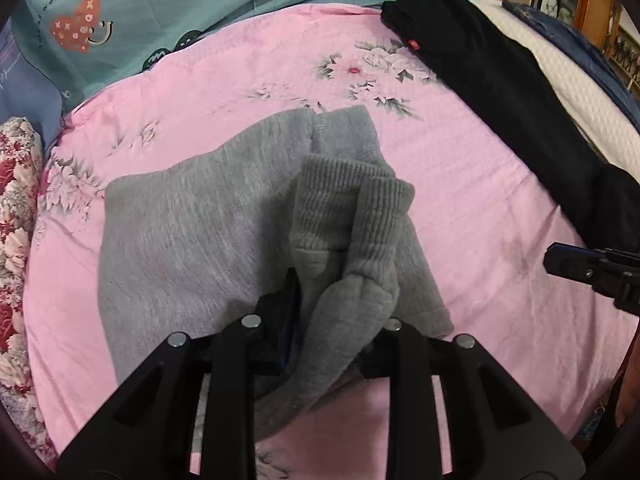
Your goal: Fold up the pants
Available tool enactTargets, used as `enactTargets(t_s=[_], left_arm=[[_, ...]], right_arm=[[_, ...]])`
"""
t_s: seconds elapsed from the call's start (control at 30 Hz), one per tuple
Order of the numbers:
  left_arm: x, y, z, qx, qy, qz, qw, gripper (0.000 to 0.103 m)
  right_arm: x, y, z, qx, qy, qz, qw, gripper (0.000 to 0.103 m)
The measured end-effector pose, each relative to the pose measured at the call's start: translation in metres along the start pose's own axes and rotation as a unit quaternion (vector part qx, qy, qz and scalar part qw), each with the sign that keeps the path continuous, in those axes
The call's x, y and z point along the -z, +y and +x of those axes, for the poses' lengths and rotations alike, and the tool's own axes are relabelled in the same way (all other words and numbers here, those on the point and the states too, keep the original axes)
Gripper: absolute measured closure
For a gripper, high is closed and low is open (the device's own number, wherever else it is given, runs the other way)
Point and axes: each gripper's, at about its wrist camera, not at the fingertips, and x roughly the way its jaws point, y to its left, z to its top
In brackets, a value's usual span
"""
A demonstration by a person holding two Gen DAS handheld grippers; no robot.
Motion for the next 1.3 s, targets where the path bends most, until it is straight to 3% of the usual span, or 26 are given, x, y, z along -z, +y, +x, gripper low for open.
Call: enactTargets(t_s=[0.17, 0.2, 0.23, 0.27, 0.3, 0.4, 0.53, 0.67, 0.77, 0.9, 0.97, 1.17, 1.3], left_arm=[[-0.001, 0.002, -0.014, -0.005, 0.012, 0.005, 0.9999, 0.073], [-0.002, -0.001, -0.019, -0.002, 0.009, 0.009, 0.9999, 0.061], [-0.002, -0.003, -0.026, 0.022, 0.001, 0.015, 0.9996, 0.028], [-0.003, -0.005, -0.035, 0.035, -0.016, 0.020, 0.9990, 0.016], [-0.002, -0.007, -0.044, 0.033, -0.037, 0.028, 0.9984, 0.013], [-0.004, -0.010, -0.066, 0.070, -0.075, 0.039, 0.9939, 0.012], [-0.003, 0.030, -0.096, 0.151, -0.116, -0.027, 0.9813, 0.011], [0.011, 0.103, -0.111, 0.131, -0.146, -0.126, 0.9725, 0.008], [0.026, 0.143, -0.103, 0.116, -0.130, -0.182, 0.9678, 0.008], [0.051, 0.156, -0.076, 0.144, -0.089, -0.216, 0.9616, 0.008], [0.059, 0.149, -0.056, 0.168, -0.069, -0.216, 0.9593, 0.008], [0.081, 0.130, -0.020, 0.189, -0.036, -0.192, 0.9624, 0.008], [0.075, 0.119, -0.011, 0.163, -0.032, -0.168, 0.9717, 0.008]], right_arm=[[-0.010, 0.016, 0.008, 0.004, 0.003, -0.028, 1.000, 0.086], [-0.011, 0.021, 0.003, 0.006, -0.005, -0.039, 0.999, 0.086], [-0.013, 0.026, -0.002, 0.006, -0.014, -0.046, 0.999, 0.085], [-0.014, 0.028, -0.005, 0.006, -0.020, -0.050, 0.999, 0.085], [-0.015, 0.029, -0.008, 0.005, -0.024, -0.053, 0.998, 0.085], [-0.015, 0.032, -0.012, 0.003, -0.030, -0.056, 0.998, 0.085], [-0.019, 0.035, -0.017, -0.003, -0.030, -0.058, 0.998, 0.085], [-0.029, 0.058, -0.020, -0.041, -0.022, -0.080, 0.996, 0.084], [-0.038, 0.098, -0.007, -0.077, -0.002, -0.122, 0.989, 0.077], [-0.048, 0.153, 0.028, -0.083, 0.023, -0.180, 0.980, 0.077], [-0.049, 0.165, 0.045, -0.066, 0.031, -0.195, 0.978, 0.077], [-0.024, 0.131, 0.071, 0.008, 0.083, -0.178, 0.981, 0.077], [-0.009, 0.116, 0.075, 0.018, 0.086, -0.167, 0.982, 0.076]])
